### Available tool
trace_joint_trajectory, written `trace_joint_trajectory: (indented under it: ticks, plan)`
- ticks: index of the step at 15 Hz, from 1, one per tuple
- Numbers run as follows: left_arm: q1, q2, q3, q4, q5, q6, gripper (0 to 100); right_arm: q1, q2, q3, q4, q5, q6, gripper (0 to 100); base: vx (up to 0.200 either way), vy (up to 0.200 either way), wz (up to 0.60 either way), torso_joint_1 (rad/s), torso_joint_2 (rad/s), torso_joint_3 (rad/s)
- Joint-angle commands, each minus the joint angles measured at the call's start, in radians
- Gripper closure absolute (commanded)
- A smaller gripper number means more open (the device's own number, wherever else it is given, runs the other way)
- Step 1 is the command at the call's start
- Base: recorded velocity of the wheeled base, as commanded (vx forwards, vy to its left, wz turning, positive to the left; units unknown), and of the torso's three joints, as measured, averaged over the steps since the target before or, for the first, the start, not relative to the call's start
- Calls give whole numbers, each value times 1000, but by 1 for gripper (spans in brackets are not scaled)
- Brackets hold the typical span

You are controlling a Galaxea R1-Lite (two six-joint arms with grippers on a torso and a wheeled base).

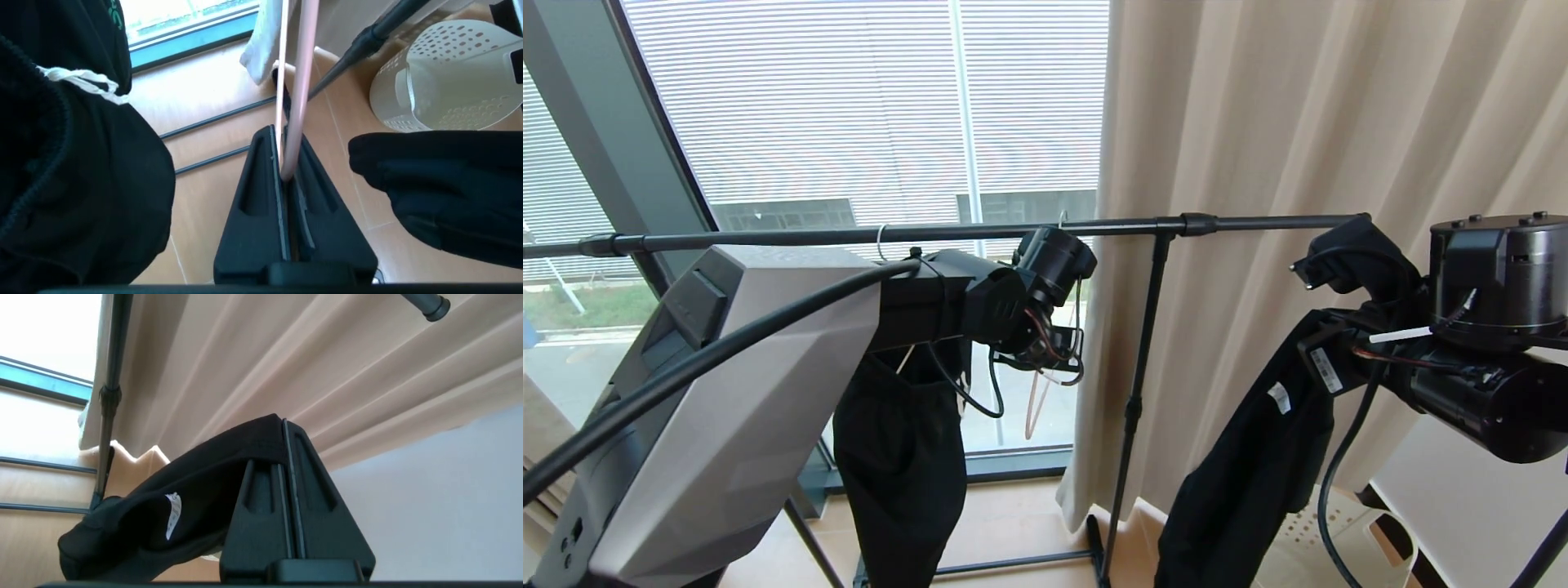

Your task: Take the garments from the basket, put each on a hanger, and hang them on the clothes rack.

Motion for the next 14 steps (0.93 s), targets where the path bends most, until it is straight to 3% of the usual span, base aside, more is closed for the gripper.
trace_joint_trajectory:
  ticks: [1, 4, 9, 12, 14]
  plan:
    - [-1, -49, 1, 1, 1, 0, 100, -1, -4, 0, 0, 0, -1, 100, 0, 0, 0, 0, 0, 0]
    - [-13, -110, 29, 5, 1, 0, 100, 0, -3, 0, 0, 0, -1, 100, 0, 0, 0, 0, 0, 0]
    - [-47, -226, 204, -1, 1, -1, 100, 0, -1, 3, 0, 0, -1, 100, 0, 0, 0, 0, 0, 0]
    - [-64, -366, 403, -11, 1, -1, 100, 2, 2, 3, 0, 0, -1, 100, 0, 0, 0, 0, 0, 0]
    - [-71, -467, 560, -87, 0, 0, 100, 26, 5, 10, 0, -2, -1, 100, 0, 0, 0, 0, 0, 0]
